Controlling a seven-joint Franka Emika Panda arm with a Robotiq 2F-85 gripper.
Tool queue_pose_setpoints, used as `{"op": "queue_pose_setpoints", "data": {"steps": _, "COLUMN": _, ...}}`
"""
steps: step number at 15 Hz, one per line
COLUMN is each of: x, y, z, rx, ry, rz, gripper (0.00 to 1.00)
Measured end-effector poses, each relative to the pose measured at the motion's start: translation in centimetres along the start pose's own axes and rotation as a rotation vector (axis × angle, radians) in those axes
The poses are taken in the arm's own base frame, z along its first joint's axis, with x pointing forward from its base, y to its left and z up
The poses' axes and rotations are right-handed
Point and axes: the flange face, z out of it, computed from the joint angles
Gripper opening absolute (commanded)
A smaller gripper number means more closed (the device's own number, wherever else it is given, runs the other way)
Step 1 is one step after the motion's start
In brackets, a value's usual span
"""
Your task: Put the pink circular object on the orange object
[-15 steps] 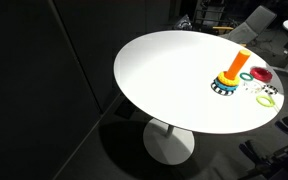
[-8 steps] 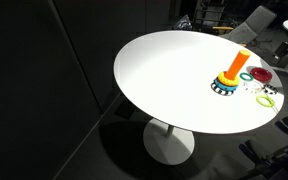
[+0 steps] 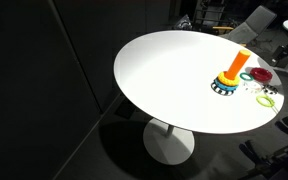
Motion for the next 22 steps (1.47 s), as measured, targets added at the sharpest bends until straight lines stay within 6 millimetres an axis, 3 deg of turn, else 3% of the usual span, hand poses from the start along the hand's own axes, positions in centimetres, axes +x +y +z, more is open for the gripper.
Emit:
{"op": "queue_pose_setpoints", "data": {"steps": 8, "x": 0.2, "y": -0.3, "z": 0.1, "rx": -0.013, "ry": 0.016, "rz": -0.021, "gripper": 1.0}}
{"op": "queue_pose_setpoints", "data": {"steps": 20, "x": 0.6, "y": -1.5, "z": 2.8, "rx": -0.036, "ry": 0.054, "rz": -0.058, "gripper": 1.0}}
{"op": "queue_pose_setpoints", "data": {"steps": 21, "x": 0.6, "y": -1.6, "z": 2.9, "rx": -0.036, "ry": 0.053, "rz": -0.06, "gripper": 0.98}}
{"op": "queue_pose_setpoints", "data": {"steps": 22, "x": 0.6, "y": -1.6, "z": 3.1, "rx": -0.036, "ry": 0.053, "rz": -0.061, "gripper": 0.85}}
